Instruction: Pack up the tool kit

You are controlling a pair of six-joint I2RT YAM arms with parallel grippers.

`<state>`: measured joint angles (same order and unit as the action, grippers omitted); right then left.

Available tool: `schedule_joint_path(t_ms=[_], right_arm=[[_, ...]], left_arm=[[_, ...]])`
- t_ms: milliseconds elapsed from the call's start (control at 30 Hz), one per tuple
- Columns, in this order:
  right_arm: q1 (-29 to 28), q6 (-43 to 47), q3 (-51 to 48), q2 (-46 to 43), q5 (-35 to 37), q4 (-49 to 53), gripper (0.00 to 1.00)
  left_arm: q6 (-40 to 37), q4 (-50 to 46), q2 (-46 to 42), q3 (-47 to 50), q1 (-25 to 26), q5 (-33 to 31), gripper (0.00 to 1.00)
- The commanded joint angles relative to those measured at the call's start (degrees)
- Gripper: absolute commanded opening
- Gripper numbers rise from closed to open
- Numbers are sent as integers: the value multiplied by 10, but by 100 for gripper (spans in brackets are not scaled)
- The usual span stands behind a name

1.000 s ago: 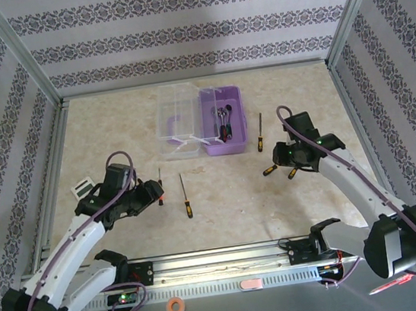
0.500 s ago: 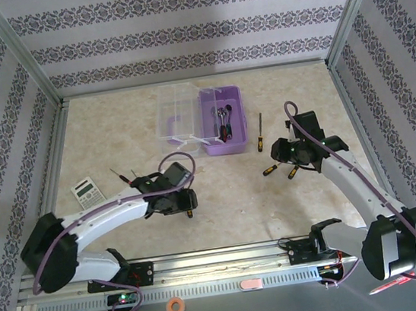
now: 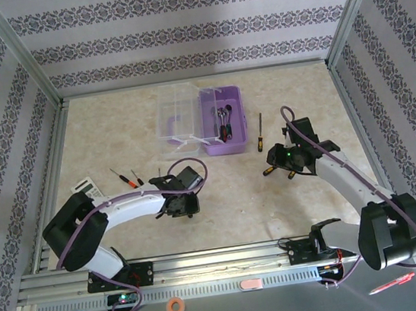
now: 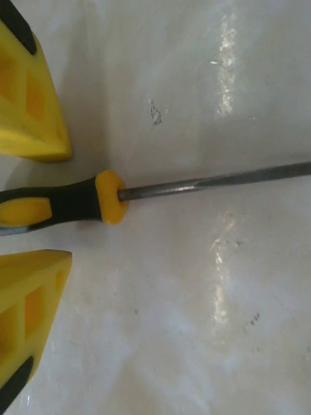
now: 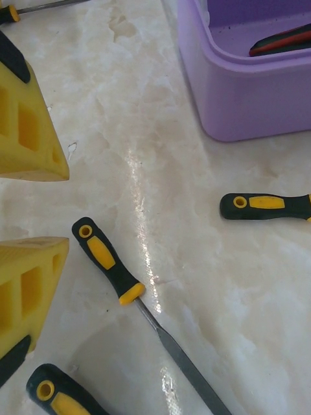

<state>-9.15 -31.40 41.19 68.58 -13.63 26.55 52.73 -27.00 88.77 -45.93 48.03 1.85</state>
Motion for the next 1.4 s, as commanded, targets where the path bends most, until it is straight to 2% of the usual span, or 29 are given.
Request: schedule_joint_path(t_ms=[0,100,200,400,533,700,800,967,1033,1200,1367], right_arm=[[-8,-12,23,12,-12,-16,28],[-13,-16,27,18,-15,-22,28],[-23,-26,31,28,-22,-29,28],[-53,-39,51,39,-36,-32,27],[-80,-71,48,33,-62,-62,28],[-132,-131,28,20,-102,-141,32],[-177,-180,15,15,-120,-213,36],[-270,-193,56,39,-115,-236,42],[-293,-214,57,46,-114,-265,43],[-299,-257,34,66,-115,-336,43],[-299,-263,40,101,-125,-351,32]], left_arm=[[5,0,-4,4,7,-26,35],[7,-14,-26,22,9,-43,23],[8,-2,-50,49,9,-42,16],[2,21,-143,94,8,-49,10],[-16,14,-205,93,8,-50,8],[-42,33,-263,78,8,-20,7],[-57,76,-276,75,9,6,7],[-73,195,-269,78,20,65,8],[-84,220,-266,81,36,65,8],[-88,234,-262,81,40,67,8],[-82,233,-261,79,42,74,8]])
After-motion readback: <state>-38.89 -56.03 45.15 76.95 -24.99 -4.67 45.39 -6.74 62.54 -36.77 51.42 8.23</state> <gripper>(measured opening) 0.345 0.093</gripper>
